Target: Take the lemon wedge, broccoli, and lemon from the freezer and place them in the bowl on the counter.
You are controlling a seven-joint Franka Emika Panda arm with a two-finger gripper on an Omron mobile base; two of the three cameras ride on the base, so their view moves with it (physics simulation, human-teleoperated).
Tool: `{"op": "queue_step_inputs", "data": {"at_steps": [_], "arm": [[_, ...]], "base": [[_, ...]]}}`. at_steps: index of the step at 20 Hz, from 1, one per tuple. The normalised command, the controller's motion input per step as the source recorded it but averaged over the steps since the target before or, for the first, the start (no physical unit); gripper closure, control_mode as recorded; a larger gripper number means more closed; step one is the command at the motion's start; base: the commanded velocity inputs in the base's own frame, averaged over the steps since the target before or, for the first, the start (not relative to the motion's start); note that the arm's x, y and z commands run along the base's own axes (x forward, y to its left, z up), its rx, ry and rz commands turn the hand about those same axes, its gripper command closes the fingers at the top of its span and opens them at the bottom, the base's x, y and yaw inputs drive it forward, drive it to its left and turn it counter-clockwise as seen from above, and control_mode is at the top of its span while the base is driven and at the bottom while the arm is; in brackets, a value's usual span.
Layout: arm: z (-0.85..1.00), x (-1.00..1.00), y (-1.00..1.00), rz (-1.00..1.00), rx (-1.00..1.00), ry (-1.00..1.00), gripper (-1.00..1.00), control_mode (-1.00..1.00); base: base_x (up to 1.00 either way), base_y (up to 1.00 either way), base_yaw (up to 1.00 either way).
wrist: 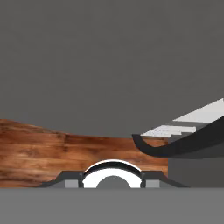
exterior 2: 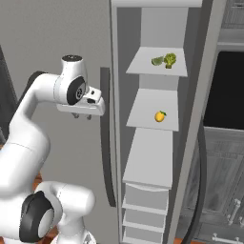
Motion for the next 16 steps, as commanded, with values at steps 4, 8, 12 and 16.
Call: {"op": "queue_step_inputs", "data": {"at_steps": [4,8,12,16], "arm": [[0.00,-0.51,0.00,0.00,0.00,0.00,-1.00,-1.00],[0.00,-1.00,0.11,0.00,-0.01,-0.03,-1.00,-1.00],[0.00,-1.00,0.05,0.00,-0.02,-0.06,-1.00,-1.00],[0.00,-0.98,0.00,0.00,0.00,-0.04,-1.00,-1.00]], "base": [[0.00,0.00,0.00],[0.00,0.00,0.00],[0.00,0.00,0.00],[0.00,0.00,0.00]]}}
